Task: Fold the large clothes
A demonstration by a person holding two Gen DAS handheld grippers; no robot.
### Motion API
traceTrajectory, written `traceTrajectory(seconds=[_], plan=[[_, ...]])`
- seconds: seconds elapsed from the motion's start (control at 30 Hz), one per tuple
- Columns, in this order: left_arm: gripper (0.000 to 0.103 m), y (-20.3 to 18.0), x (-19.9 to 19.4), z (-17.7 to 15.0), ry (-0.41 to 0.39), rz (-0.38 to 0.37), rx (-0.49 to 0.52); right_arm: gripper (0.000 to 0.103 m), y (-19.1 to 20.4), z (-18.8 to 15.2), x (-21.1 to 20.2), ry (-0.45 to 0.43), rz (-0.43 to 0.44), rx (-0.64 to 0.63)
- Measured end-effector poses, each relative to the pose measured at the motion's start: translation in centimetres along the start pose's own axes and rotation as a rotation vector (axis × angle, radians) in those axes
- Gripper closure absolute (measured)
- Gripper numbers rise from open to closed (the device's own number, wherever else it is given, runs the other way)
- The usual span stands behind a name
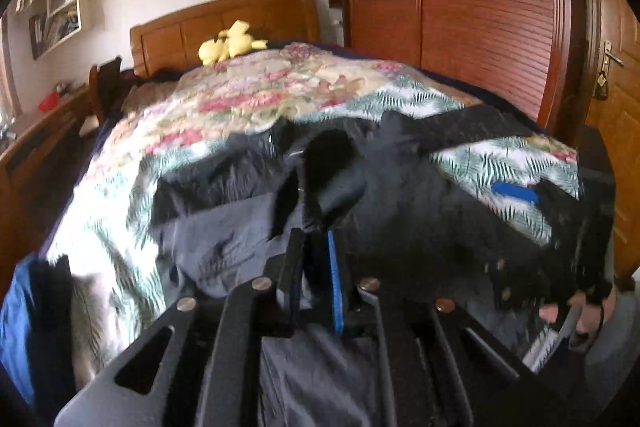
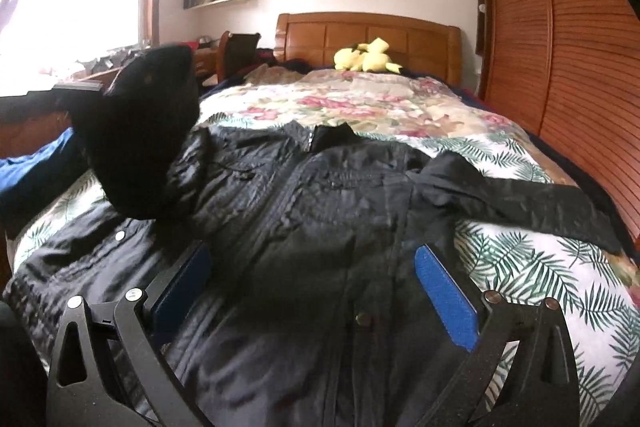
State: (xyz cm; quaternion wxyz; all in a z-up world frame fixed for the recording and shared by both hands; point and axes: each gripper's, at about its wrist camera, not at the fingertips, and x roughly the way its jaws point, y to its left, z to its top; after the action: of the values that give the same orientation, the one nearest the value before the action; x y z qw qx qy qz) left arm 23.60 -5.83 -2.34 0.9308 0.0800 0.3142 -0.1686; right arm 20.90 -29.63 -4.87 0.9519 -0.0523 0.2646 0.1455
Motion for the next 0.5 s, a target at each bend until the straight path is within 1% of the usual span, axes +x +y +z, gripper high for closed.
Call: traceTrajectory(seconds=[0.07,0.13,0.2,0.33,0.43,0.5], plan=[[0.093,0.2,-0.4,-2.2,0.001,0.004,-0.018,0.0,0.4,-0.2,0.0,0.019,0.005,-0.016],[0.091,0.6,-0.8,-4.2,0.006,-0.017,-0.051,0.0,0.8,-0.4,0.0,0.034,0.006,-0.042],[0.089,1.0,-1.1,-5.8,0.002,-0.023,-0.071,0.0,1.5,-0.4,0.0,0.047,0.016,-0.056],[0.087,1.8,-1.0,-7.9,-0.008,0.024,-0.085,0.0,2.7,-0.5,0.4,0.061,0.039,-0.067],[0.087,2.6,-0.9,-8.9,-0.015,0.052,-0.097,0.0,3.6,-0.8,1.2,0.086,0.077,-0.059],[0.087,3.1,-1.2,-9.4,-0.032,0.09,-0.101,0.0,4.2,-1.1,1.9,0.109,0.11,-0.049]])
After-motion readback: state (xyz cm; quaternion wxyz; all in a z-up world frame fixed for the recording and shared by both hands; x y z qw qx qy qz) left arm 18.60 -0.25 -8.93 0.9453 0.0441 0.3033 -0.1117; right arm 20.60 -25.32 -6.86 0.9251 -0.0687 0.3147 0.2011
